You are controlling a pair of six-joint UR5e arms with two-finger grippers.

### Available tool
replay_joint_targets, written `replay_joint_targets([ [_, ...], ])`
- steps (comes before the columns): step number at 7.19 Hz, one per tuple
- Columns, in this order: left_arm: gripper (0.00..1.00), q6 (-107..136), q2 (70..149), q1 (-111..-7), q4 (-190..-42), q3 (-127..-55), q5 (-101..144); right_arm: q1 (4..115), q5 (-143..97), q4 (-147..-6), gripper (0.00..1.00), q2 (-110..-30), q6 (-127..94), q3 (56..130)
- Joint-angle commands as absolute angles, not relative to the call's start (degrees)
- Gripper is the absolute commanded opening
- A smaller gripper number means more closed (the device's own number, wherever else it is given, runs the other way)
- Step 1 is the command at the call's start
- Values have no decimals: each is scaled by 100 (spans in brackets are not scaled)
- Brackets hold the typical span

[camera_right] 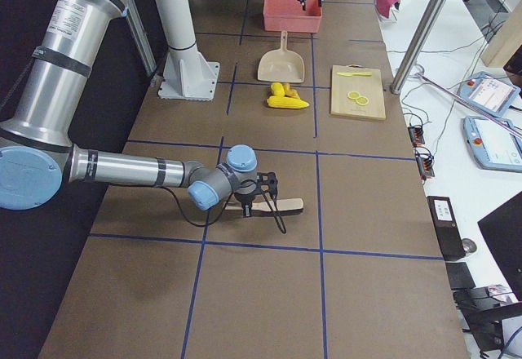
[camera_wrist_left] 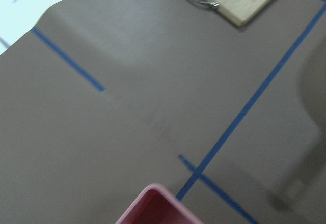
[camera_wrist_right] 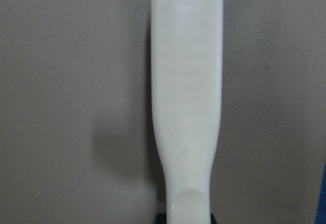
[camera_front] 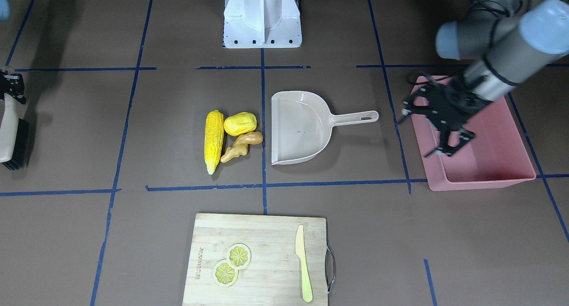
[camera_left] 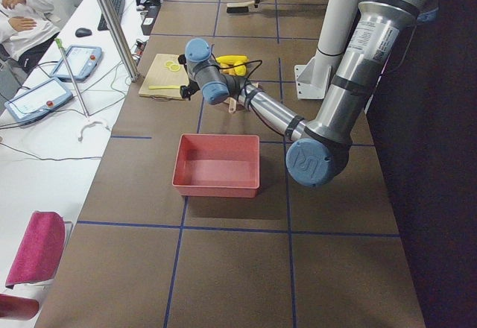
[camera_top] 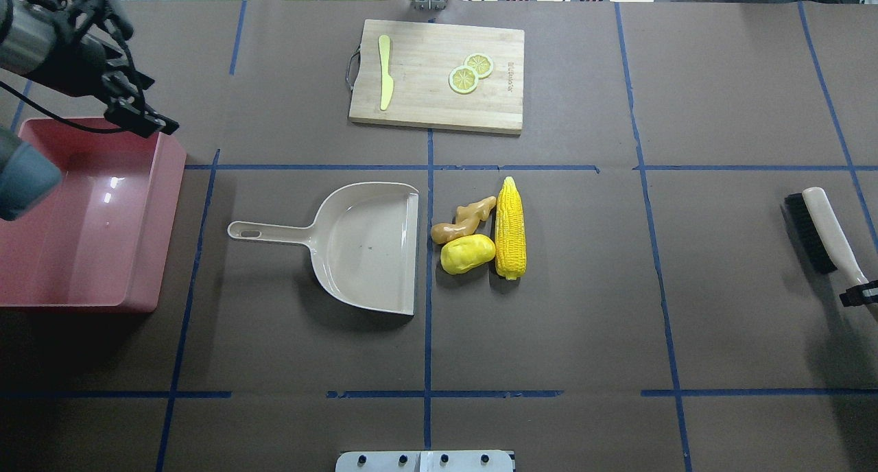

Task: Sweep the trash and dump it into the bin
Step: 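Reach the left gripper to the beige dustpan handle and grasp it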

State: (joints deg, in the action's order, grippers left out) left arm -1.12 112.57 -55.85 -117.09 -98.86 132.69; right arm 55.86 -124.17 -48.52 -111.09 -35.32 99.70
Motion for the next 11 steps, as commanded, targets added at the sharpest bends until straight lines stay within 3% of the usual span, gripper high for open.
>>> replay_joint_targets([
  [1, 100, -211, 11565, -4802, -11725, -10019, 13236, 5581, -12419, -4843, 0, -11074, -3559, 9976],
  [3, 100, -394, 11706, -3932, -11733, -10028, 12670, 5590, -12419, -4852, 0, -11039, -3568, 9984],
  [7, 100, -1949, 11182, -4034, -11742, -10046, 12348, 5590, -12428, -4843, 0, -11030, -3568, 9993],
  [11, 100, -1873, 11004, -3982, -11760, -9932, 12331, 5590, -12436, -4843, 0, -11030, -3577, 9993],
])
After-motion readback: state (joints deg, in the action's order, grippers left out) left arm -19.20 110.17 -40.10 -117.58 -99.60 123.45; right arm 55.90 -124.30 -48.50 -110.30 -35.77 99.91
